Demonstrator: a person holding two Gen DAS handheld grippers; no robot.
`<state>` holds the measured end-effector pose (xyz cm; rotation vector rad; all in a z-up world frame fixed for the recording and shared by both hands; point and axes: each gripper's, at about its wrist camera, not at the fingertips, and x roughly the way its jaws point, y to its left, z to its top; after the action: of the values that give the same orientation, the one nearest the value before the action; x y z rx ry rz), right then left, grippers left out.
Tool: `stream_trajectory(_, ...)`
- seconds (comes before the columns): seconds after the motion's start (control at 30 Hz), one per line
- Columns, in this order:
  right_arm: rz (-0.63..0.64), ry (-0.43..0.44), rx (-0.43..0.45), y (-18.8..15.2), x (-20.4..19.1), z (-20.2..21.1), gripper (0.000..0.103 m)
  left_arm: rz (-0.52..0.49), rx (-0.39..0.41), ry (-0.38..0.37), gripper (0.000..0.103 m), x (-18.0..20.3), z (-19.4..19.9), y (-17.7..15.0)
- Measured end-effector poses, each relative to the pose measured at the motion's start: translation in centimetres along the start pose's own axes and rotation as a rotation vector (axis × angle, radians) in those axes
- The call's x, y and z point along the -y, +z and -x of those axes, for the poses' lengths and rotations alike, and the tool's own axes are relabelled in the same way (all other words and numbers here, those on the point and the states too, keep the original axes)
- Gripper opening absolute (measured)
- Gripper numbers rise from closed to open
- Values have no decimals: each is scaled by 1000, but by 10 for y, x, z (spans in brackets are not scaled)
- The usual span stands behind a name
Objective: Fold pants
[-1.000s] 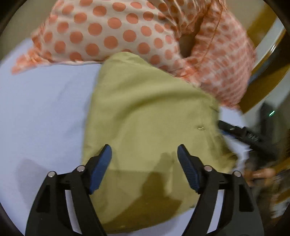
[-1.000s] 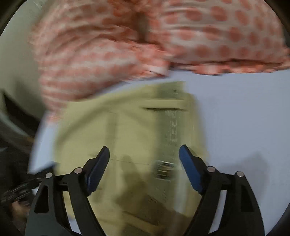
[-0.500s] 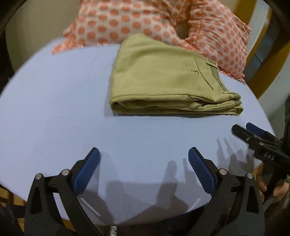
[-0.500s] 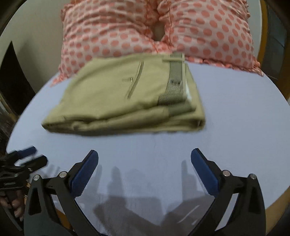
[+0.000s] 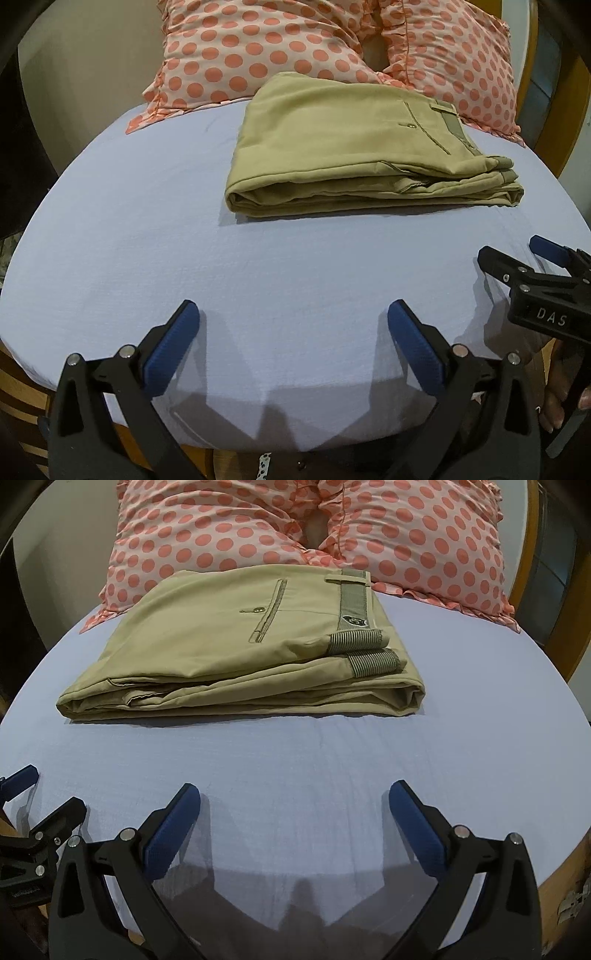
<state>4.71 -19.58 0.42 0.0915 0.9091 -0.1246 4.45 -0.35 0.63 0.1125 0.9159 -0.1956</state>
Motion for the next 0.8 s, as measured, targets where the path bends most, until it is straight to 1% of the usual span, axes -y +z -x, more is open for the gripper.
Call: stream_trajectory(0.8,-1,-2,2,-1,0,0,102,-4,5,1,101,-1,0,0)
